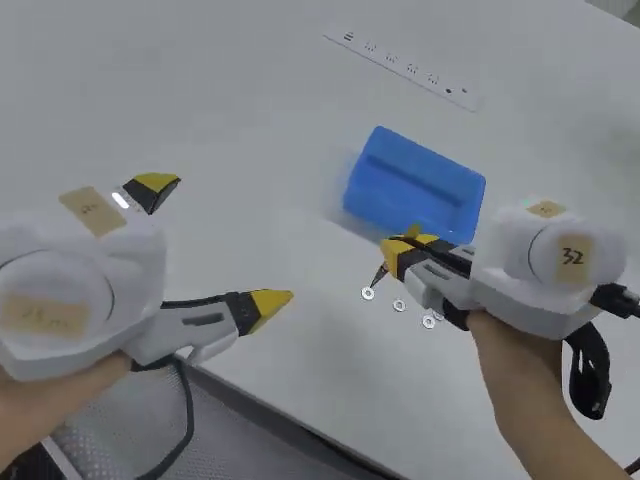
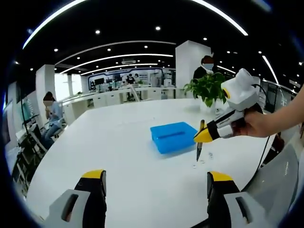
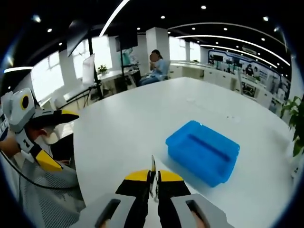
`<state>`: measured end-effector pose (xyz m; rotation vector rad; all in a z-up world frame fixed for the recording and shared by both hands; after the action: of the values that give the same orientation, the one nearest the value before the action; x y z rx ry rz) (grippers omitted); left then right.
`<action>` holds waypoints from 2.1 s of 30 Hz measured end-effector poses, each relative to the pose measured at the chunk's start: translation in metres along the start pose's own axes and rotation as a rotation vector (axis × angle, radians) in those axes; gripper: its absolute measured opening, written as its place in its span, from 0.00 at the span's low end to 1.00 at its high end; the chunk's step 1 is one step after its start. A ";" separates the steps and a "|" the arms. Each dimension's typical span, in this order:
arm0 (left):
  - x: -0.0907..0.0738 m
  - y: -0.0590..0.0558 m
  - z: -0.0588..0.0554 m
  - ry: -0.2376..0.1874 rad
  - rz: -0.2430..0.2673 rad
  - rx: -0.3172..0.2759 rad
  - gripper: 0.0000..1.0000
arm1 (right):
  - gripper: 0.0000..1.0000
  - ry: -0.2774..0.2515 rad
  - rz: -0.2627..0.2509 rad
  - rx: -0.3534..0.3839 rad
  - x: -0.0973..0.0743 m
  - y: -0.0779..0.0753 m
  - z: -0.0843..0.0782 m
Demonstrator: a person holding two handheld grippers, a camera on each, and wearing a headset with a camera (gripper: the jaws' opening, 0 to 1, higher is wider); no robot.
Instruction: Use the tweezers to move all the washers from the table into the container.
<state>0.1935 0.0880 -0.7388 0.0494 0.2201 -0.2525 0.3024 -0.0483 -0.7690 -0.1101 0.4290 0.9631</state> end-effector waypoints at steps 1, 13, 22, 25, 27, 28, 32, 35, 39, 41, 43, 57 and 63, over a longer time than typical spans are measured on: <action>0.000 0.000 -0.001 0.006 -0.003 -0.001 0.91 | 0.02 -0.010 -0.015 0.025 0.000 -0.002 0.001; -0.001 -0.005 -0.003 0.019 -0.037 -0.008 0.88 | 0.02 -0.007 -0.064 0.053 0.005 -0.004 -0.013; -0.005 -0.006 -0.001 0.017 -0.038 -0.017 0.85 | 0.02 -0.009 -0.108 0.031 0.013 -0.005 -0.024; -0.004 -0.007 -0.001 0.011 -0.049 -0.013 0.82 | 0.02 0.007 -0.110 0.016 0.012 -0.004 -0.030; -0.003 -0.008 -0.002 0.013 -0.064 -0.006 0.82 | 0.02 -0.007 -0.124 -0.004 0.010 -0.004 -0.026; -0.002 -0.007 -0.003 0.018 -0.065 -0.002 0.82 | 0.02 0.008 -0.118 -0.025 0.009 -0.003 -0.027; -0.001 -0.004 -0.003 0.014 -0.054 0.012 0.82 | 0.02 0.012 -0.110 -0.064 0.005 -0.001 -0.030; -0.001 -0.001 -0.003 0.014 -0.043 0.009 0.82 | 0.02 -0.001 -0.117 -0.038 0.004 -0.002 -0.029; -0.003 0.003 -0.003 0.015 -0.029 0.012 0.81 | 0.02 0.003 -0.119 -0.031 0.002 -0.002 -0.030; -0.004 0.004 -0.004 0.020 -0.027 0.013 0.81 | 0.02 -0.004 -0.130 -0.018 -0.001 -0.003 -0.032; -0.006 0.006 -0.003 0.020 -0.021 0.020 0.81 | 0.02 -0.004 -0.134 -0.009 -0.006 -0.002 -0.034; -0.009 0.015 -0.011 0.038 0.018 0.024 0.80 | 0.02 0.006 -0.163 0.152 -0.010 -0.012 -0.036; -0.009 0.012 -0.009 0.040 0.005 0.038 0.82 | 0.02 -0.005 -0.175 0.183 -0.009 -0.013 -0.035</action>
<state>0.1864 0.1028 -0.7458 0.0925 0.2551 -0.2507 0.2980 -0.0729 -0.7984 0.0207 0.4926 0.7481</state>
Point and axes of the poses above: the centre of the closed fingertips' face, and the gripper's own axes: x roughly forward along the fingers, y roughly to its left, z roughly out of its top, the point moved 2 cm from there along -x, roughly backward along the fingers, and after that the axes turned 13 degrees about -y, right-handed, at the moved point
